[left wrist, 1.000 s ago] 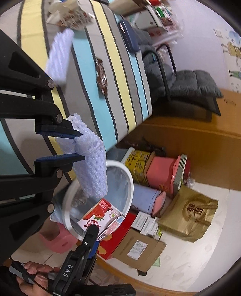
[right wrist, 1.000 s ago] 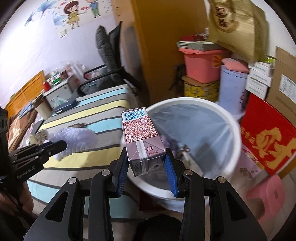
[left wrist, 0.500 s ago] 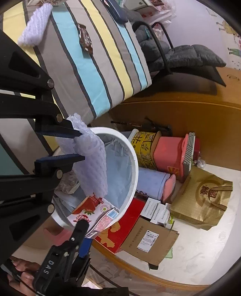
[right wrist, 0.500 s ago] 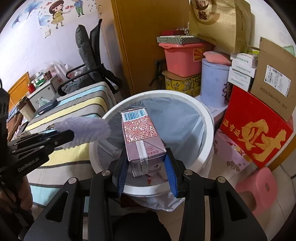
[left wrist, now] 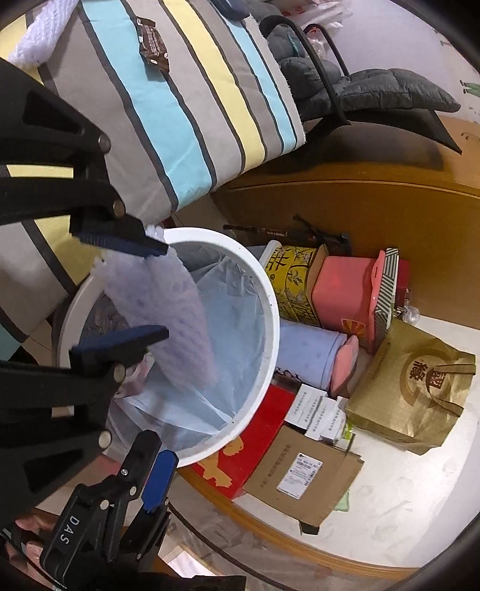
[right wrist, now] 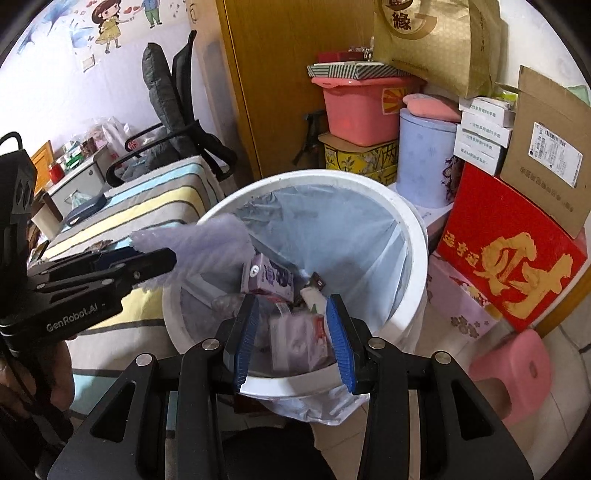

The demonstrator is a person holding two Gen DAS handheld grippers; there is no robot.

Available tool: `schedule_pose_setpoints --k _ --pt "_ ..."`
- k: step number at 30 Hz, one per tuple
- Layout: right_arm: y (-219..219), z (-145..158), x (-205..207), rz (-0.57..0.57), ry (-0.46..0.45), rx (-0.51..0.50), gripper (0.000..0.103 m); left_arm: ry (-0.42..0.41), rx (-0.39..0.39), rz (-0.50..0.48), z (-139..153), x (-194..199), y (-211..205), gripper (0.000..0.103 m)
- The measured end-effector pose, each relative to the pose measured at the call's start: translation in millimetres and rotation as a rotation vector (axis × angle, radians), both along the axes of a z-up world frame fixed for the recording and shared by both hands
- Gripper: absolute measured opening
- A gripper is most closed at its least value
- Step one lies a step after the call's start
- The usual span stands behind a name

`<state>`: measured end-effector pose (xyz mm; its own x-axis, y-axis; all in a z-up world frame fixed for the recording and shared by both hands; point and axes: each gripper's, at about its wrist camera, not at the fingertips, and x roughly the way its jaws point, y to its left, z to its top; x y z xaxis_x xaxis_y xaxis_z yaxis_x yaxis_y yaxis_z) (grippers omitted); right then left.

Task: Collect trash
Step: 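Open both tools to drop the foam net and pink box into the bin, then move both open tools back over the table items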

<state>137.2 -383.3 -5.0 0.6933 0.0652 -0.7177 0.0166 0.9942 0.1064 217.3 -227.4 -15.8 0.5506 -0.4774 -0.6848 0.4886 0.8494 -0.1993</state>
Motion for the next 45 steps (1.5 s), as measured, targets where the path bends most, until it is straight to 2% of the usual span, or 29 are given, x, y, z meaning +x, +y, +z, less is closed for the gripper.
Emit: schedule_pose_setpoints --k 12,24,26,30,40,45 --pt "13 12 -6 0.034 -0.039 0.007 0.041 -0.004 -0.05 0.036 12 -18 32 0.04" --pt "39 20 -14 0.124 -0.063 0.046 0.041 -0.038 -0.06 0.105 22 -49 74 0.04" --pt "44 20 -16 0.142 -0.067 0.054 0.041 -0.056 -0.054 0.132 23 -58 83 0.04" --pt "57 19 -18 0.185 -0.071 0.076 0.048 -0.055 -0.054 0.176 21 -67 97 0.04" --pt "86 13 -24 0.285 -0.074 0.133 0.049 -0.067 -0.023 0.276 15 -95 139 0.04" --pt "106 6 -23 0.344 -0.055 0.126 0.049 -0.066 -0.018 0.331 14 -101 162 0.04"
